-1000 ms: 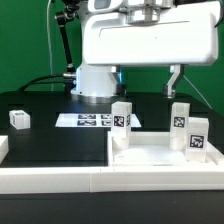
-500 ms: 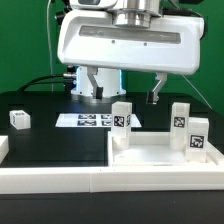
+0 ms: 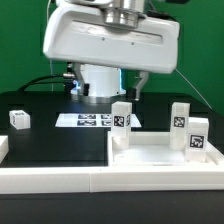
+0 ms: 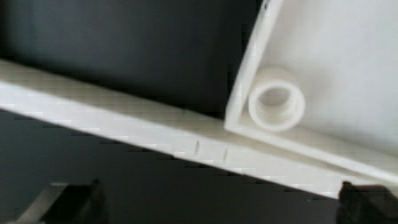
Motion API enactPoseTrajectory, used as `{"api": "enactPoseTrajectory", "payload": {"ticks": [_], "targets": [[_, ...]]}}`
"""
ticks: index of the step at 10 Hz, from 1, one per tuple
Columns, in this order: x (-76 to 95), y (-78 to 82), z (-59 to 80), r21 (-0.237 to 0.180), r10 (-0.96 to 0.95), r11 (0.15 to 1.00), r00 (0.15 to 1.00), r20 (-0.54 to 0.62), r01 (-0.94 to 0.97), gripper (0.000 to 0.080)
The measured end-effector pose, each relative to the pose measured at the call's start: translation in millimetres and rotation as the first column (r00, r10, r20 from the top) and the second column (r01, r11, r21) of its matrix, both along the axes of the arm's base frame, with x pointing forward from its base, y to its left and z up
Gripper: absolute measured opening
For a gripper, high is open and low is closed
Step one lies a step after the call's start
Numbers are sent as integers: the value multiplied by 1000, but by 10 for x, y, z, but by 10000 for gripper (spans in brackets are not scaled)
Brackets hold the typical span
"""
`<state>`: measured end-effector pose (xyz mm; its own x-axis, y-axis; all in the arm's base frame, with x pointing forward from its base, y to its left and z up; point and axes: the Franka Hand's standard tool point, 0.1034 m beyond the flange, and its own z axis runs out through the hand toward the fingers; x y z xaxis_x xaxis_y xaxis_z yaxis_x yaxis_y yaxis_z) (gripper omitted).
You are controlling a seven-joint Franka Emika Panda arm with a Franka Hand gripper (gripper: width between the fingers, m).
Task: Assemble square table
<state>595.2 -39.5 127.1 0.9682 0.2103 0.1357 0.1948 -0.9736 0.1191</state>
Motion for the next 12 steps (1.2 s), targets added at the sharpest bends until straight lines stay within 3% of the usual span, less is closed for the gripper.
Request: {"api": "enactPoseTrajectory", "payload": {"ticks": [3, 8, 9, 12], "targets": [[-320, -359, -61, 58, -87, 994, 991, -104, 93, 649], [-391, -407, -99, 69, -109, 991, 986, -126, 118, 649], [-497, -502, -120, 89, -130, 986, 984, -123, 142, 649], [-1133, -762, -324, 109, -131, 983, 981, -146, 148, 649]]}}
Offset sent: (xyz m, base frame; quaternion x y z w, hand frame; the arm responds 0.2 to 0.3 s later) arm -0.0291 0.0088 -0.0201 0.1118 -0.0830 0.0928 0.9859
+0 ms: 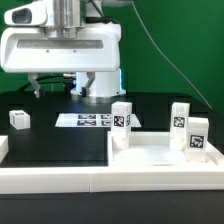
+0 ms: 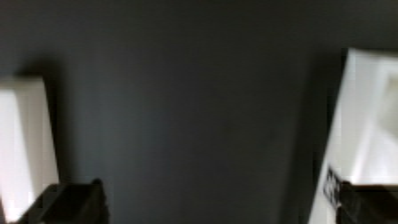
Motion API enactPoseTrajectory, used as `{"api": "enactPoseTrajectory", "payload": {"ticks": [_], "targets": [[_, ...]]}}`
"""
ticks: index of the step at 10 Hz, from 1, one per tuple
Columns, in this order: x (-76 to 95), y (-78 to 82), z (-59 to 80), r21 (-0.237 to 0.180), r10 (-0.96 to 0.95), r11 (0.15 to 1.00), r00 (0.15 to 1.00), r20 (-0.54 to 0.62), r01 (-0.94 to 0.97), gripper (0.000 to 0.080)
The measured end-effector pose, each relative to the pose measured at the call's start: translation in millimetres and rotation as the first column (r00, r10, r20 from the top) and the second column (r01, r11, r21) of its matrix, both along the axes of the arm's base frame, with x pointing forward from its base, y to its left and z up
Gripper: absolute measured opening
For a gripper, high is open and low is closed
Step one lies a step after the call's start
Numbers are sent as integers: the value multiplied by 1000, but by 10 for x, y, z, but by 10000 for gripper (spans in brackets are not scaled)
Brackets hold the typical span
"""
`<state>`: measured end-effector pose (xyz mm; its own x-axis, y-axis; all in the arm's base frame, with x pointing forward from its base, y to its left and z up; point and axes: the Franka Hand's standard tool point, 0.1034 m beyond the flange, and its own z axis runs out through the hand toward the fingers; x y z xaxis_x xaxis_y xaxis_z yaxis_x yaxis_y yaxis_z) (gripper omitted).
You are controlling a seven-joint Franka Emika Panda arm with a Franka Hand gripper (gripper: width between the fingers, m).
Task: Assemble square table
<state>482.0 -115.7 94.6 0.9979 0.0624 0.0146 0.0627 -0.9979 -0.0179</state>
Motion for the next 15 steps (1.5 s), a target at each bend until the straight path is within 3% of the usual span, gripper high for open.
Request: {"api": "enactPoseTrajectory", "payload": {"ticks": [1, 3, 6, 9, 11, 15], "targets": [[-32, -118, -7, -3, -16, 1000, 1000, -2, 16, 649], [1, -30, -12, -11, -25, 1000, 1000, -3, 25, 649], [-22, -65, -21, -16, 12, 1000, 1000, 1, -12, 649], [-340, -108, -155, -37, 189, 981, 982, -5, -189, 649], [-550, -212, -203, -25, 153, 988, 988, -21, -153, 649], [-605, -255, -232, -25, 140, 990, 990, -32, -141, 649]]}}
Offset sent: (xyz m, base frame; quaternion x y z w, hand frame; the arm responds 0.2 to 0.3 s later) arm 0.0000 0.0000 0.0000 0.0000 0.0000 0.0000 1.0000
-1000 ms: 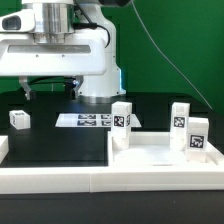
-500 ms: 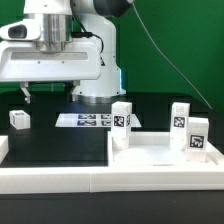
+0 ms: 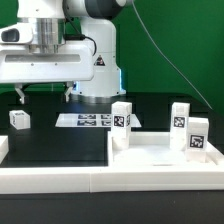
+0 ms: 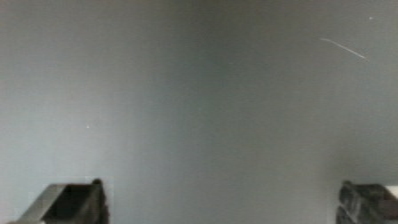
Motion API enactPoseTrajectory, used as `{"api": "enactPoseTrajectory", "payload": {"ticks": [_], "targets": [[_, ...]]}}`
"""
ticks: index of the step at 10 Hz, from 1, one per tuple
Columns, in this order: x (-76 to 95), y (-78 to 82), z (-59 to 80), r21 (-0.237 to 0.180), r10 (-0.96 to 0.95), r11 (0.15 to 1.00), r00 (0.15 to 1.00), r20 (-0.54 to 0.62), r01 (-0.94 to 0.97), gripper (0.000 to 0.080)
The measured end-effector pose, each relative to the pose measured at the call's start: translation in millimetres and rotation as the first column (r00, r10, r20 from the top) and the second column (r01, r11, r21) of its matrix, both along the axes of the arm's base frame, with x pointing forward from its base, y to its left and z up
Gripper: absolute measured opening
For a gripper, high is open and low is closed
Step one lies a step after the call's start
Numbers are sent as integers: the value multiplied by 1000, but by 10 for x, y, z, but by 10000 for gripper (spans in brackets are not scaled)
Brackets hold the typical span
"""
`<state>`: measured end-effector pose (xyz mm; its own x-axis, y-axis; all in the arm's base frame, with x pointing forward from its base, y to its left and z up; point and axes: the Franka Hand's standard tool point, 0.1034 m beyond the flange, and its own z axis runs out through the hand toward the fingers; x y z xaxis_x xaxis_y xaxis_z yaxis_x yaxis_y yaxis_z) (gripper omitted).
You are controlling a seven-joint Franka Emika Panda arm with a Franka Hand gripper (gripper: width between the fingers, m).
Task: Assemble square table
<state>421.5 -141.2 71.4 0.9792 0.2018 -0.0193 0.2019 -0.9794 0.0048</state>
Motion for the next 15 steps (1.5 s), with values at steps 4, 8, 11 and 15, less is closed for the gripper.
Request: {"api": "enactPoseTrajectory", "payload": {"ticks": [4, 8, 11, 15], "targets": [[-239, -104, -177, 32, 190, 982, 964, -186, -187, 649], [-128, -61, -220, -11, 168, 983, 913, -372, -186, 649], [-162, -173, -243, -38, 187, 972, 857, -479, -233, 649], [-258, -362, -292, -54, 169, 974, 866, -470, -219, 649]]}}
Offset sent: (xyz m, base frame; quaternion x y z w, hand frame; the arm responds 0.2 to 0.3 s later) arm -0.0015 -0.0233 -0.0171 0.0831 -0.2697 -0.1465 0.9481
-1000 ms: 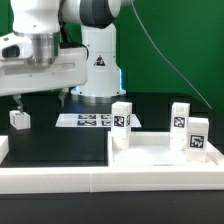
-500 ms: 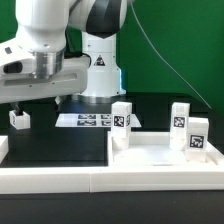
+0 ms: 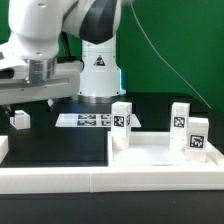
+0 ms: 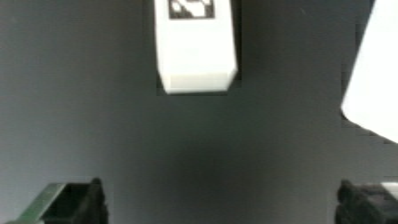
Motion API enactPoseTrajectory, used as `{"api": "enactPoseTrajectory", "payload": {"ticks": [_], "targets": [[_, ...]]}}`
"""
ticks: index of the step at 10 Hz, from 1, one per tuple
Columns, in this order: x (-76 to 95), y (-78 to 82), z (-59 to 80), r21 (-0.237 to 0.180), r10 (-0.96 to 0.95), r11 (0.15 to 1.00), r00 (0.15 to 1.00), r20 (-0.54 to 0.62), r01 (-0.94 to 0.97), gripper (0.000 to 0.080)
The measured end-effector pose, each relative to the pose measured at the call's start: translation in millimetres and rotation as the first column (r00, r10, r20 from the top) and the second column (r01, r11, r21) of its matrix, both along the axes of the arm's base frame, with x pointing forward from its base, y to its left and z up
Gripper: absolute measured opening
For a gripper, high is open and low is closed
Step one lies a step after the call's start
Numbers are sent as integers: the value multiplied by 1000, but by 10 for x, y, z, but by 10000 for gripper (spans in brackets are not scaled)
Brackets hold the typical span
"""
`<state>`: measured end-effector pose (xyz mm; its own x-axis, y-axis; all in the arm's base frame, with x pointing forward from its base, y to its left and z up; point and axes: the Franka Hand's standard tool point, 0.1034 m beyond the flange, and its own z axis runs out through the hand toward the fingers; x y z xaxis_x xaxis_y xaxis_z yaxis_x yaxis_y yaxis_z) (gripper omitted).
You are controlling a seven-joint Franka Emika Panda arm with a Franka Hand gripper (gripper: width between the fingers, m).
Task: Assemble square table
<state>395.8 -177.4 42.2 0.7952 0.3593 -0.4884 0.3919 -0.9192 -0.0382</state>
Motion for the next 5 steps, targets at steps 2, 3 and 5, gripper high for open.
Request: {"api": "enactPoseTrajectory", "payload": {"ticks": [2, 3, 5], "targets": [[-114, -92, -67, -19, -10, 1000, 1000, 27, 11, 649], [-128, -72, -65, -17, -16, 1000, 1000, 7, 16, 649], [-164, -50, -72, -35, -29, 999, 998, -51, 27, 649]]}}
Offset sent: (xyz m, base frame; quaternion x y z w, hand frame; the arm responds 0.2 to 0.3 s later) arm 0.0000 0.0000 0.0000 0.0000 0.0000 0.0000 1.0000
